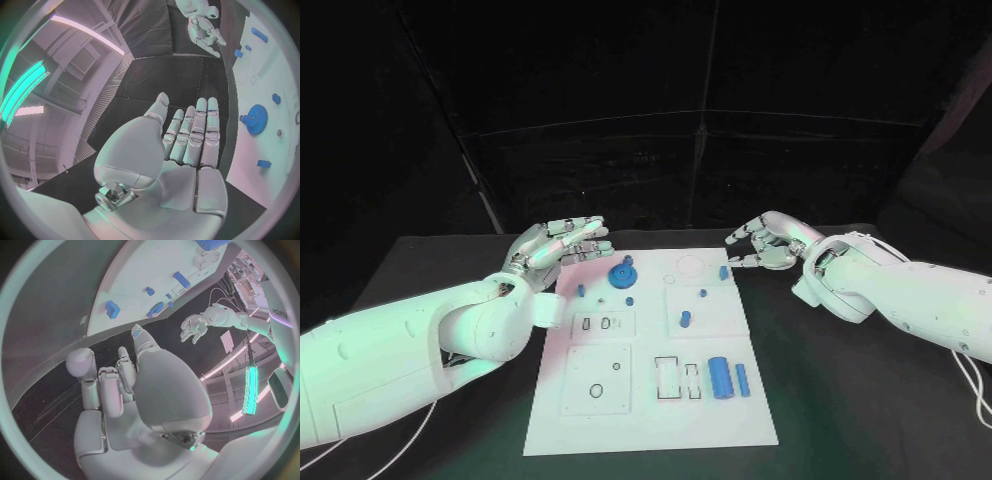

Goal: Assemble the parts on the task board

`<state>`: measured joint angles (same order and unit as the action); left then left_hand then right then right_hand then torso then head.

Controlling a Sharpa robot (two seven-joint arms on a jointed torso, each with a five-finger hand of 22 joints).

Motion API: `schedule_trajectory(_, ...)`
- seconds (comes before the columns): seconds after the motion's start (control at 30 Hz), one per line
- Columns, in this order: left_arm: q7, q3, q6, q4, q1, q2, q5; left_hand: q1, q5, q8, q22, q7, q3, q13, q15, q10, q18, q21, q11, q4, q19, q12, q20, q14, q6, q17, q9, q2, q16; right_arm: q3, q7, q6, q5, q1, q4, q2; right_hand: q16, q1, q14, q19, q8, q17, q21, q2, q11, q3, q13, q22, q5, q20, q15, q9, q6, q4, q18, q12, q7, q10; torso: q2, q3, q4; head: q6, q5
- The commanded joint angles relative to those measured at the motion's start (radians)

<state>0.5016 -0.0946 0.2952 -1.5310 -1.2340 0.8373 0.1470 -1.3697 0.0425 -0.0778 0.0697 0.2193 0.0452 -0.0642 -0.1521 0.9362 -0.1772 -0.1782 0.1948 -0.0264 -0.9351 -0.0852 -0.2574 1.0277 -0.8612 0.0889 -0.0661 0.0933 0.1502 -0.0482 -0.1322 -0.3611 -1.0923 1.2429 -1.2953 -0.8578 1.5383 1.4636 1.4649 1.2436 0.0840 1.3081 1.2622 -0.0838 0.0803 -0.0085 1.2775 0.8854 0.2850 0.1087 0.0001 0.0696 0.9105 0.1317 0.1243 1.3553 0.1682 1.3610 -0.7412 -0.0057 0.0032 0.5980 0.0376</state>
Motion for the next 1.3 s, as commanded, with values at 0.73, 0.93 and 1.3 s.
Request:
schedule_trajectory(0.73,0.003,0.001,-0.019,0.009,0.002,-0.007,-0.005,0.002,0.004,0.006,-0.001,0.031,0.000,0.000,0.000,0.001,-0.003,0.007,0.006,-0.008,-0.009,0.004,0.001,0.004,-0.009,-0.002,0.000,0.006,-0.007,0.000,0.023,0.022,-0.044,-0.047,0.065,0.047,0.006,0.013,0.090,0.000,0.001,0.189,0.007,0.021,0.003,0.001,0.014,0.011,0.006,0.004,0.007,0.004,0.007,-0.010,-0.001,0.007,0.003,0.005,-0.001,0.0000,0.0032,0.006,0.003)
schedule_trajectory(0.93,0.003,0.001,-0.019,0.010,0.002,-0.008,-0.005,0.002,0.004,0.006,-0.001,0.031,0.000,0.000,0.000,0.001,-0.003,0.007,0.006,-0.008,-0.009,0.004,0.001,0.004,-0.009,-0.002,0.000,0.006,-0.007,0.000,0.030,0.015,-0.044,-0.049,0.077,0.057,0.007,0.015,0.090,0.001,0.007,0.190,0.009,0.031,0.001,0.003,0.019,0.013,0.002,0.003,0.006,0.006,0.019,-0.013,-0.001,0.010,0.001,0.009,-0.001,-0.0002,0.0030,0.007,0.005)
schedule_trajectory(1.3,0.003,0.001,-0.019,0.011,0.002,-0.009,-0.005,0.002,0.004,0.006,-0.001,0.031,0.000,0.000,0.000,0.001,-0.003,0.007,0.006,-0.008,-0.009,0.004,0.001,0.004,-0.009,-0.002,0.000,0.006,-0.007,0.000,0.049,0.022,-0.045,-0.057,0.098,0.080,0.009,0.023,0.091,0.004,0.015,0.195,0.013,0.051,-0.002,0.015,0.028,0.017,-0.020,0.001,0.004,0.008,0.039,-0.021,-0.001,0.016,-0.002,0.016,-0.001,-0.0002,0.0042,0.014,0.007)
